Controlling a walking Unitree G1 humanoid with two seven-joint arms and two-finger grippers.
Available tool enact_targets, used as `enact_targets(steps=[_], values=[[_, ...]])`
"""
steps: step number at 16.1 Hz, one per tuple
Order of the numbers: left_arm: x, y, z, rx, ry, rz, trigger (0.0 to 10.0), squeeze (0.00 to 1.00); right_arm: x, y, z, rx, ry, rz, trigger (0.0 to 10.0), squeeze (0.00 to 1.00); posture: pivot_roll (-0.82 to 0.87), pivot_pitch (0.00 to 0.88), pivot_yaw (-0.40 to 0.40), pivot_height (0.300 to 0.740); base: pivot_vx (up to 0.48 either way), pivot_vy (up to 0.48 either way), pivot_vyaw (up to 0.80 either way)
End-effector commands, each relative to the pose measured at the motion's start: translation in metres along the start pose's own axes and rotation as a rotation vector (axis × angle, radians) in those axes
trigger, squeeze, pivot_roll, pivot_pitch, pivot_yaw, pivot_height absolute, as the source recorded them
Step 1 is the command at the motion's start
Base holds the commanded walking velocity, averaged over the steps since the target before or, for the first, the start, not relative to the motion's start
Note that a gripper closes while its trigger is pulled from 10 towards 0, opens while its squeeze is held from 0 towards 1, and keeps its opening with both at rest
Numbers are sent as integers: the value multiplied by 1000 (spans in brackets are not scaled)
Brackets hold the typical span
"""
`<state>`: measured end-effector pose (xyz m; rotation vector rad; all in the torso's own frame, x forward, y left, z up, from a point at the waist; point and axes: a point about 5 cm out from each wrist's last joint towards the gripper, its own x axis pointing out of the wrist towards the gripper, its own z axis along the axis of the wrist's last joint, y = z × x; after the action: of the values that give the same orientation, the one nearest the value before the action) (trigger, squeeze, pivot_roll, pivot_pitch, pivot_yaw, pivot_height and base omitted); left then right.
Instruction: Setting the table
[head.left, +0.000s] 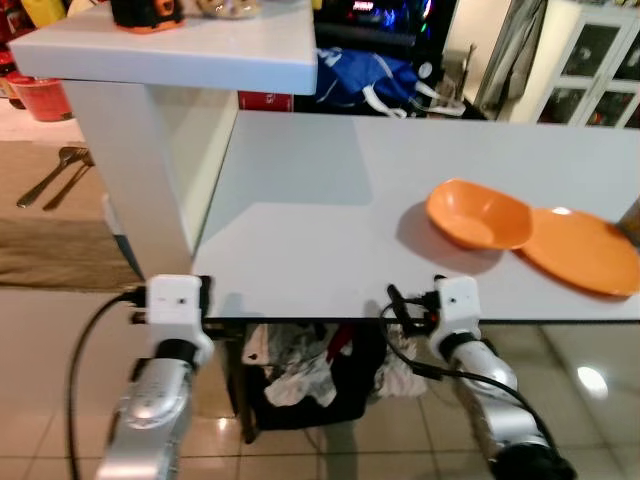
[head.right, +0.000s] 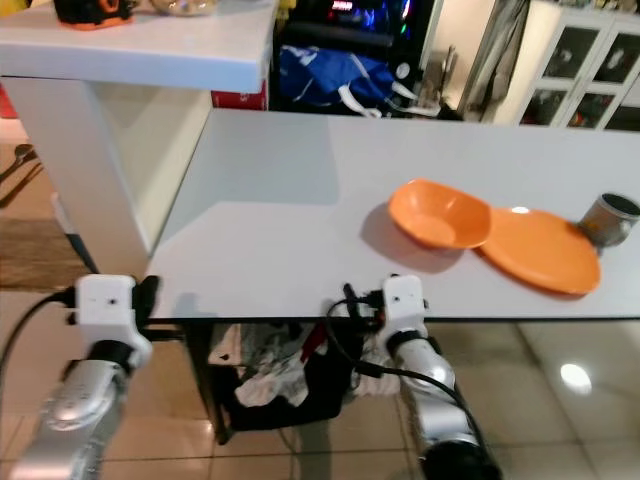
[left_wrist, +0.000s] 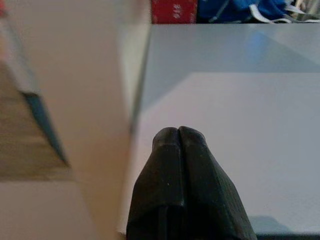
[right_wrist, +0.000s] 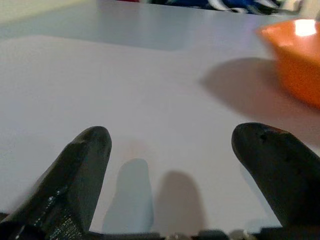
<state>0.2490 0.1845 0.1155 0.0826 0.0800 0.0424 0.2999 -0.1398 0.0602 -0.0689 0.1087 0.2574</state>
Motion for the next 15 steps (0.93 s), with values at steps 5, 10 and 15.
enact_targets(steps=[5,10,15], values=[[1,-7,3,-11,-15,-32,10000,0,-2,-3,2,-16,-6,1,10000,0,64,0,-40,736,0,480,0],[0,-6,1,-7,-14,-7,10000,0,-1,-1,2,-22,-4,15,10000,0,73,0,-45,736,0,480,0],[3,-1,-2,-3,11,-16,10000,0,0,3,5,-25,-14,28,10000,0,74,0,-42,736,0,480,0]])
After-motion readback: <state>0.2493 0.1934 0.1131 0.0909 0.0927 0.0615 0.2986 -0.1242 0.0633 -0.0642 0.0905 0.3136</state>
